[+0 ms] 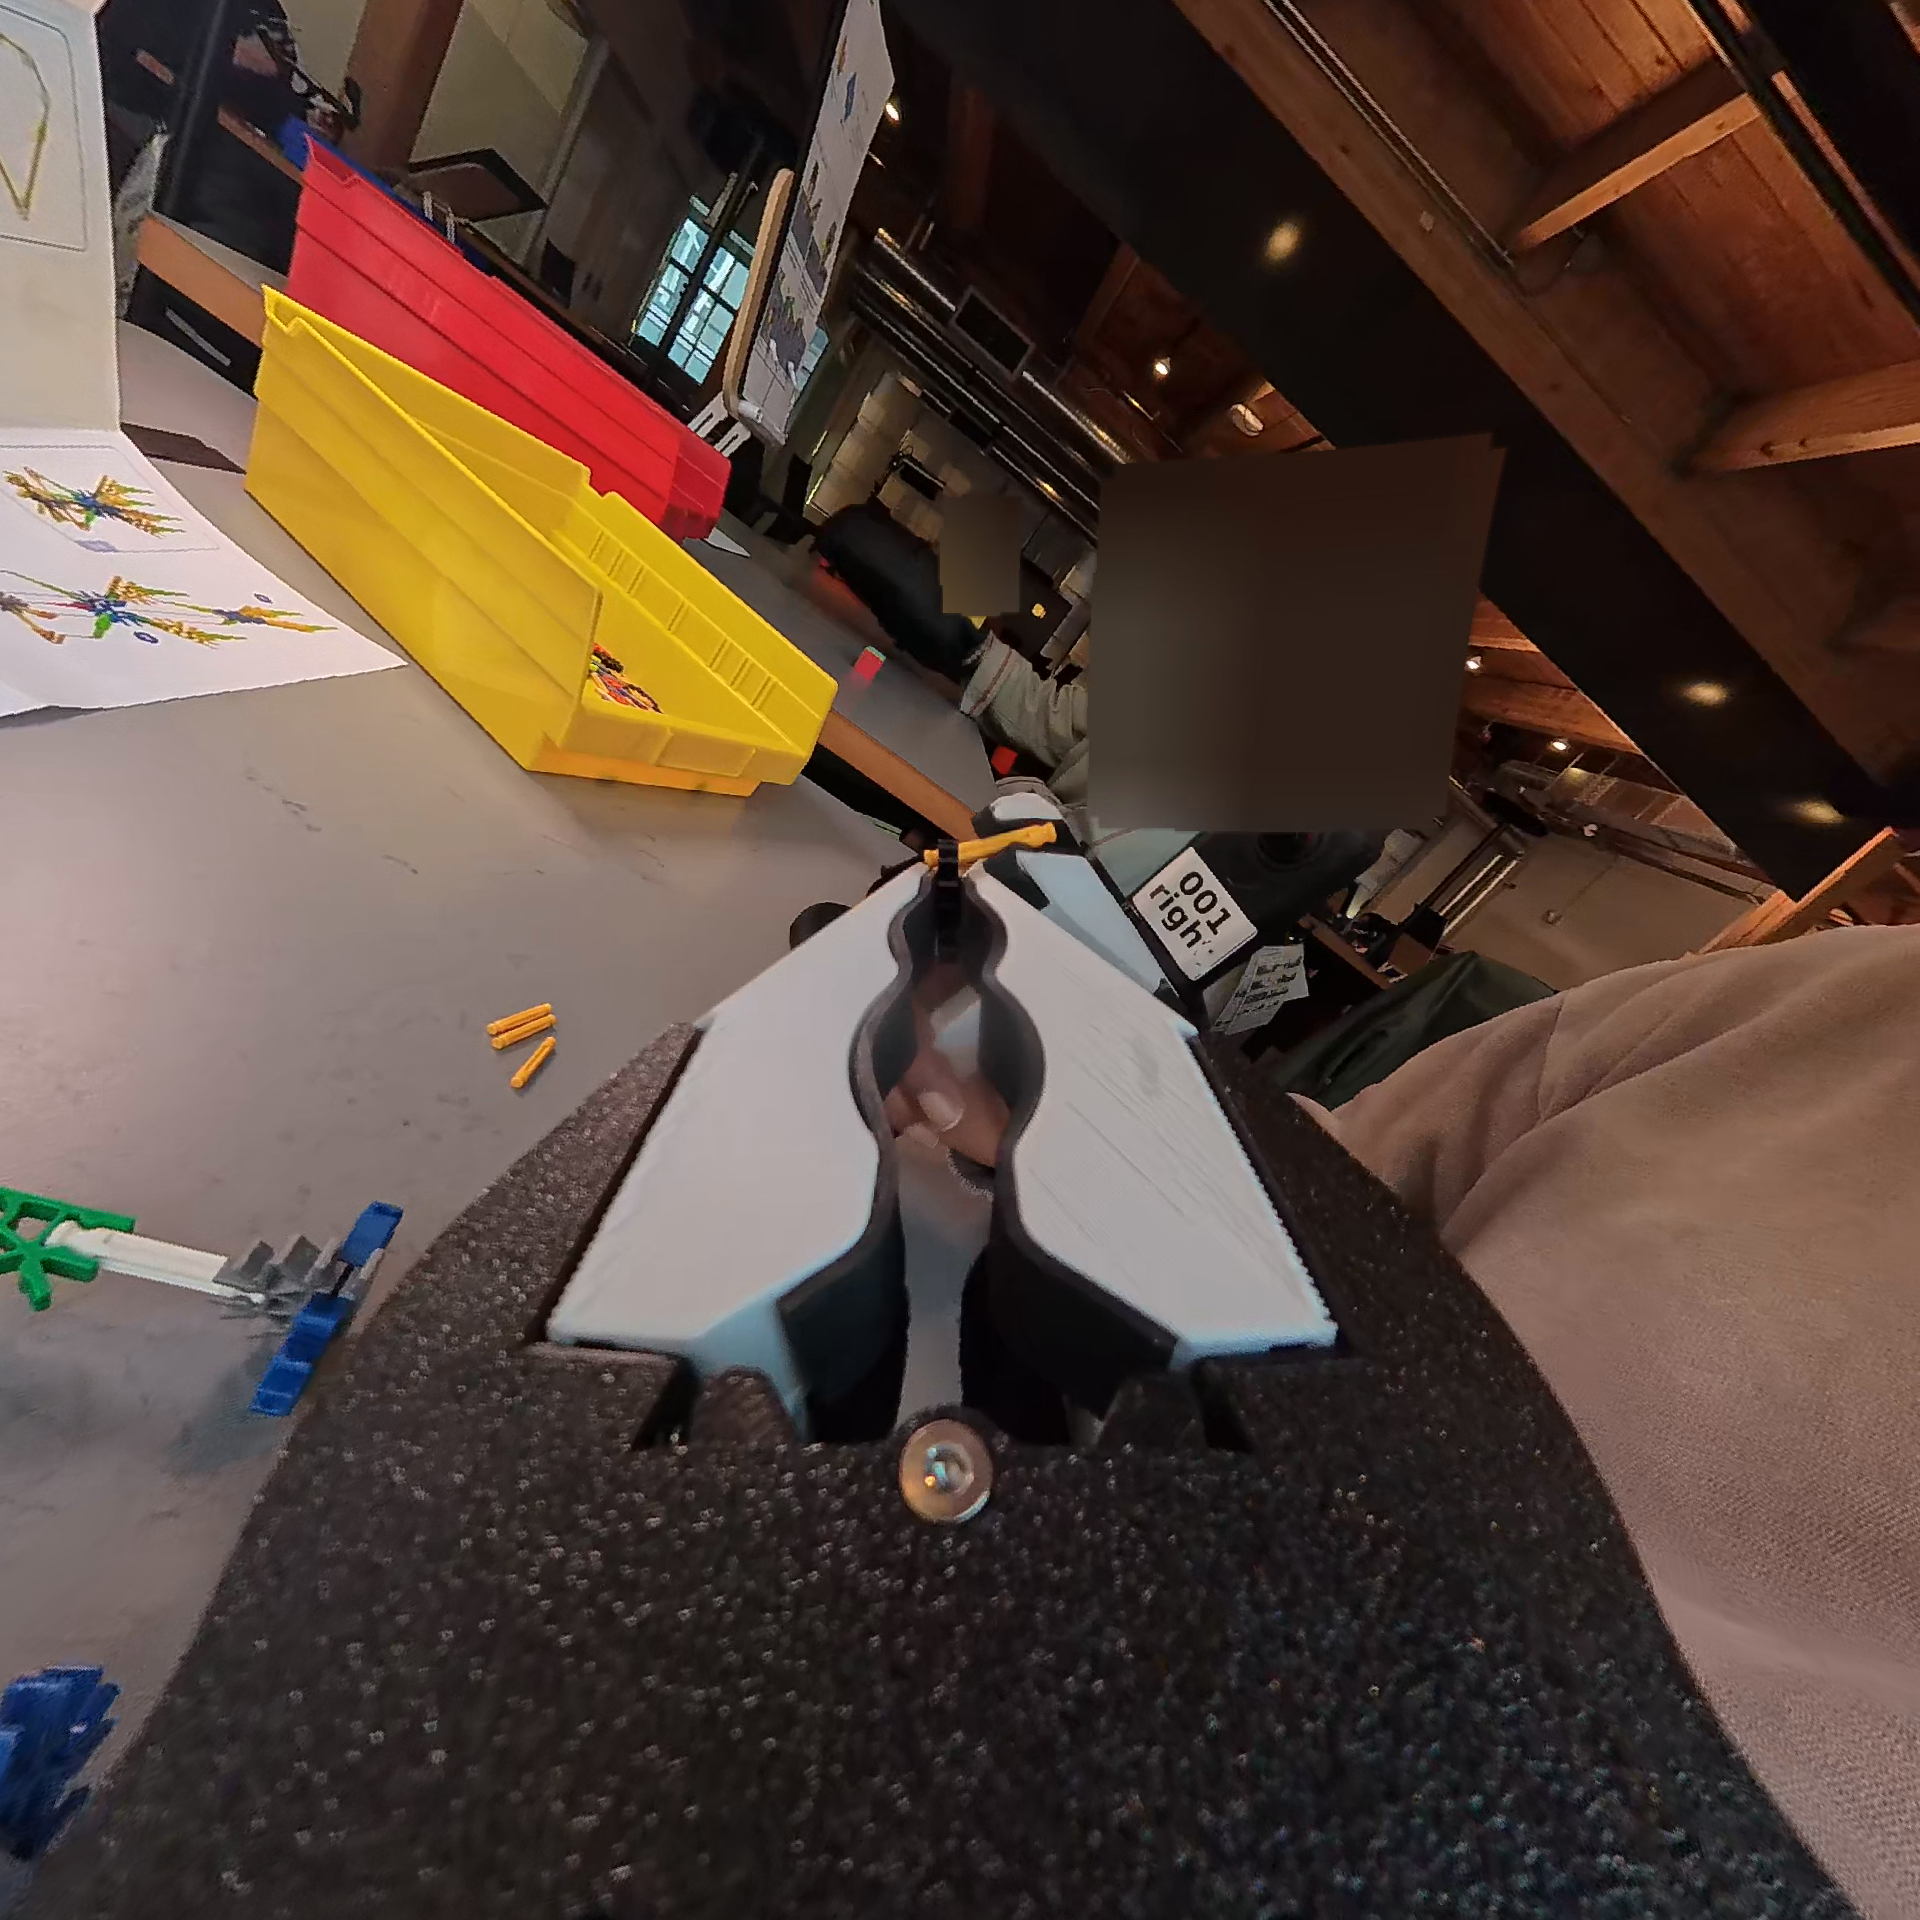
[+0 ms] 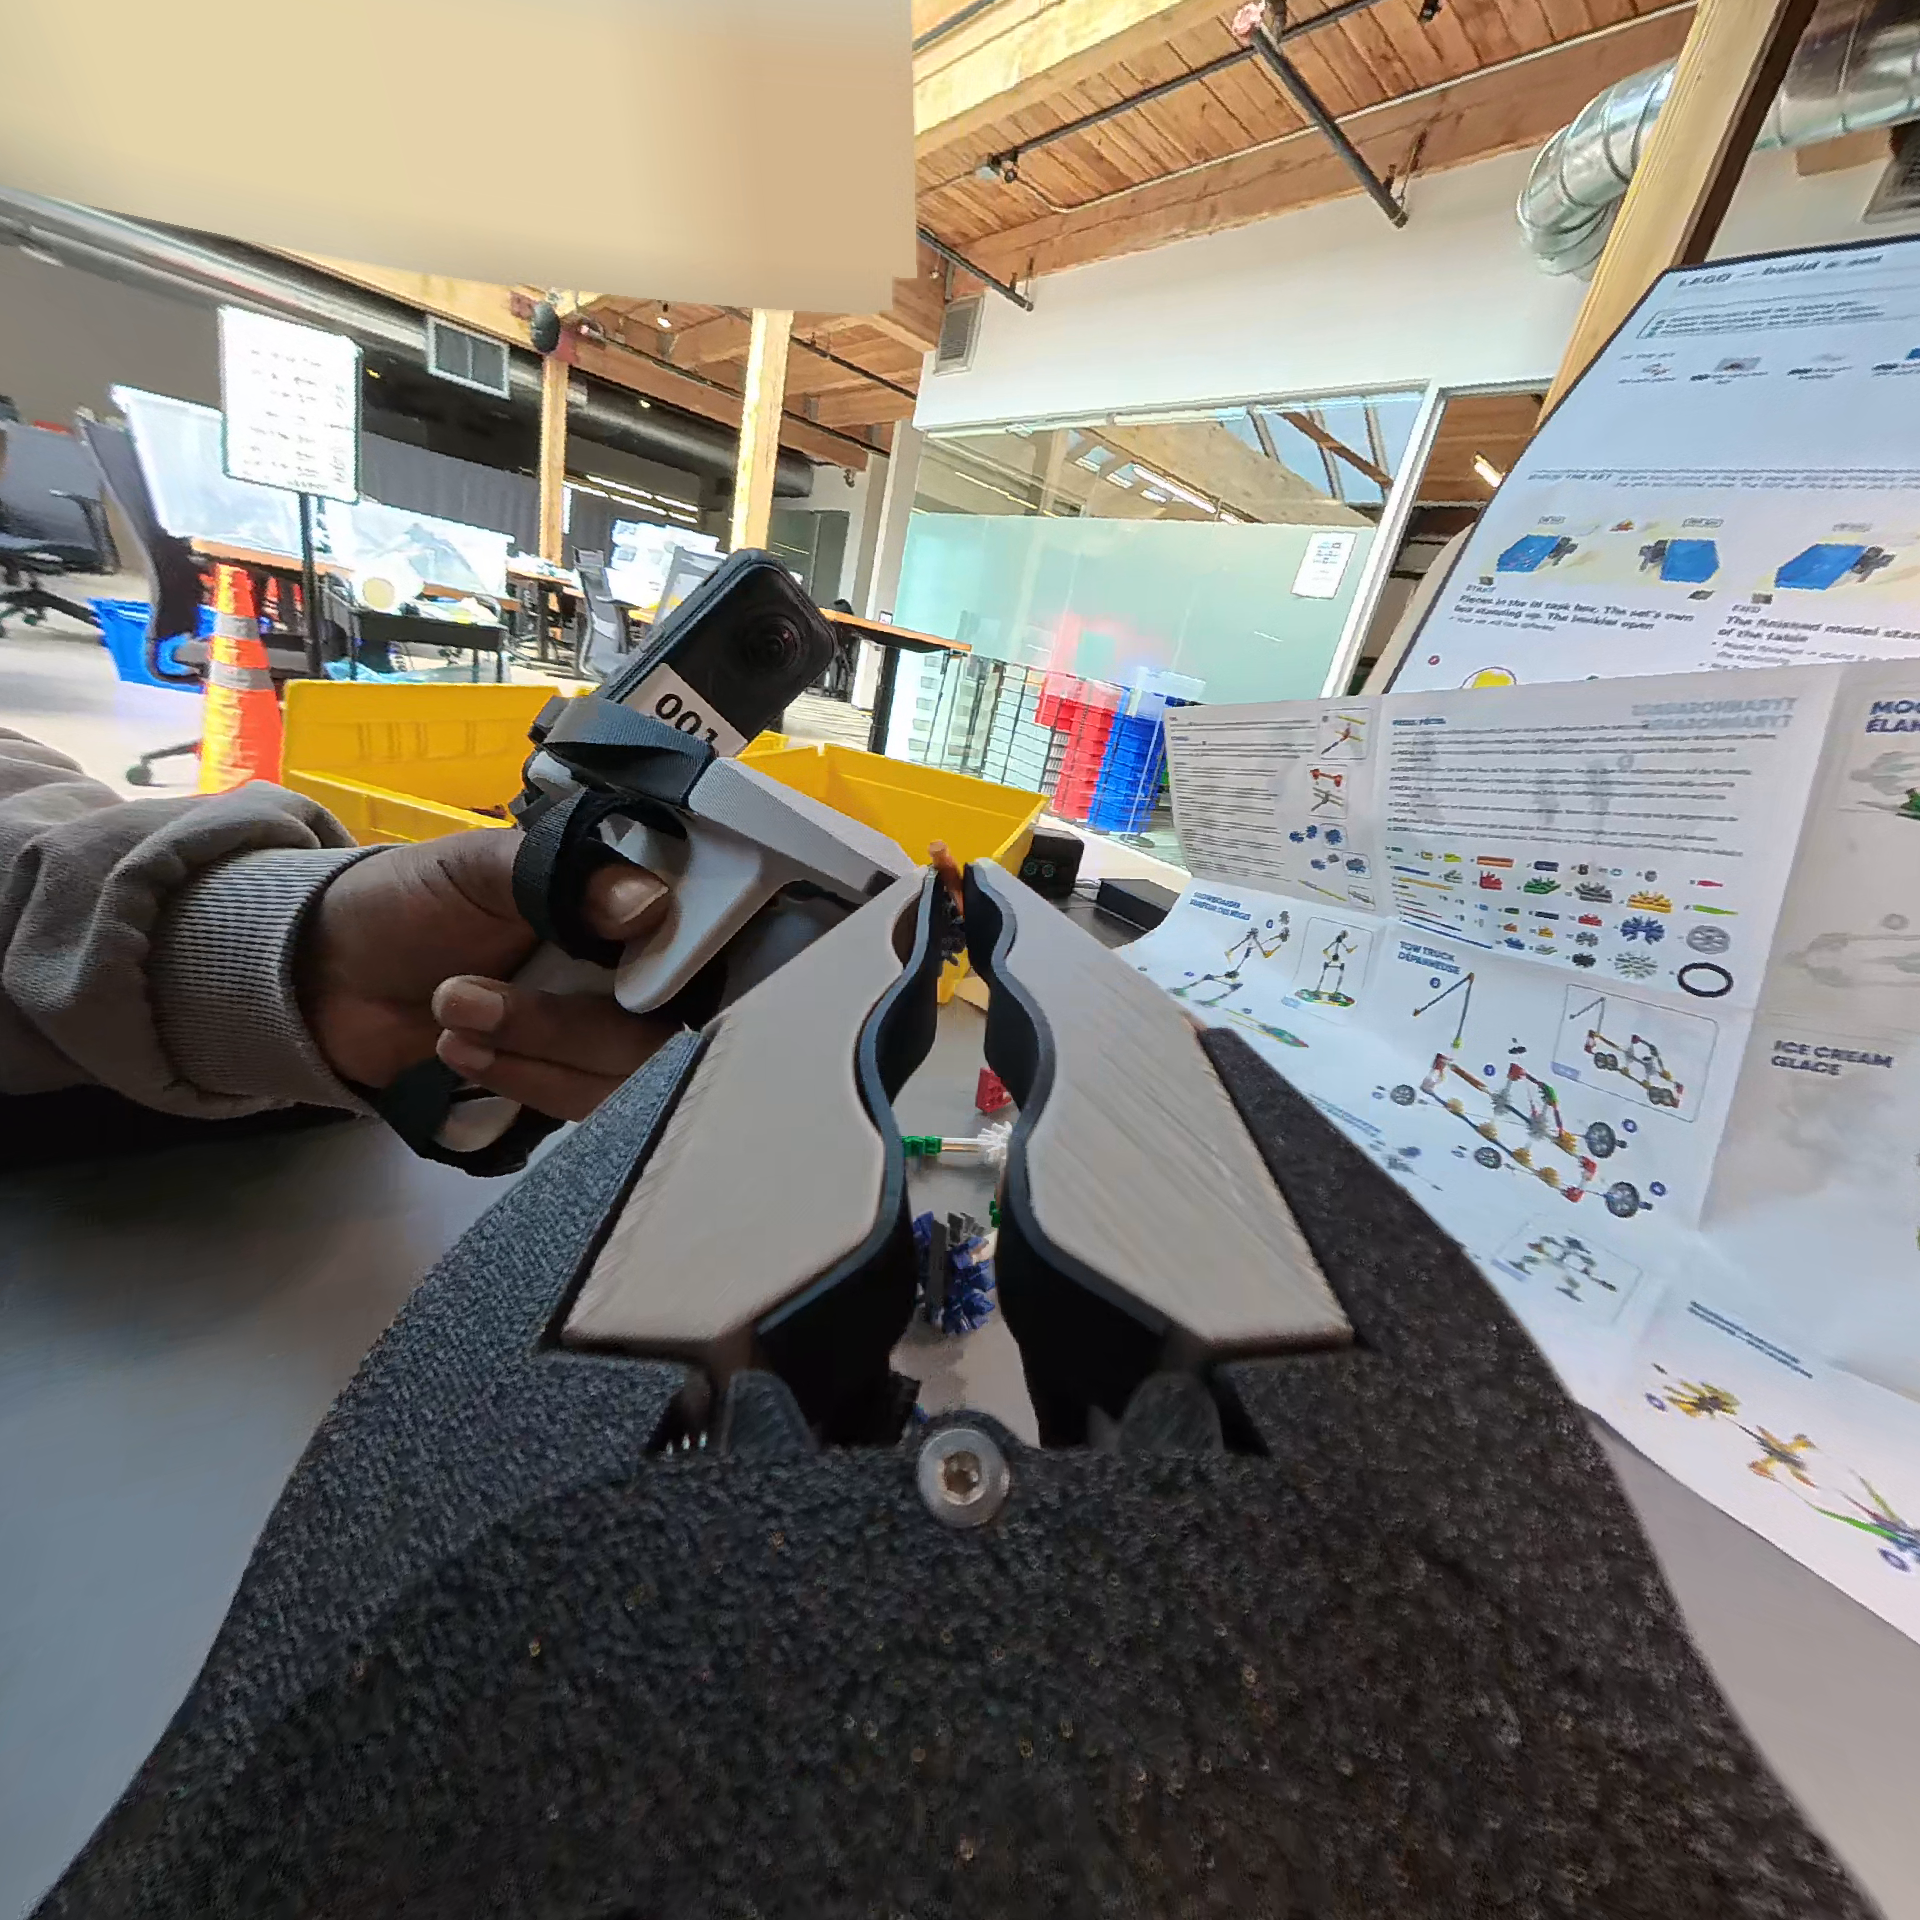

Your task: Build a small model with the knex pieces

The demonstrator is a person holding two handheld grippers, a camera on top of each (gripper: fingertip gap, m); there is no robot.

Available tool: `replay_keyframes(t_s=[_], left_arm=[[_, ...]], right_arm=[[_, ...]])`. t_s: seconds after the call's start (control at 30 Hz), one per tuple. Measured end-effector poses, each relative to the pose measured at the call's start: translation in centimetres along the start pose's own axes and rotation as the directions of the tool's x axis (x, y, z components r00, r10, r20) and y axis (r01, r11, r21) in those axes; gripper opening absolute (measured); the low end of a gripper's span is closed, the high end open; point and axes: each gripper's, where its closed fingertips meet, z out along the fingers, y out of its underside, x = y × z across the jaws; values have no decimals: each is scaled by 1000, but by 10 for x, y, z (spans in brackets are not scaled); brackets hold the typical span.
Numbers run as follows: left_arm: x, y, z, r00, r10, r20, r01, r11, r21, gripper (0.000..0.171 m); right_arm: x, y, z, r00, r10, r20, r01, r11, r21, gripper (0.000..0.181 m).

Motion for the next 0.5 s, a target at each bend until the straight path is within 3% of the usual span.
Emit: replay_keyframes(t_s=[0.5], left_arm=[[5,9,4,997,82,-16,-82,996,-26,0]], right_arm=[[-9,3,-10,964,210,161,-201,977,-72,1]])
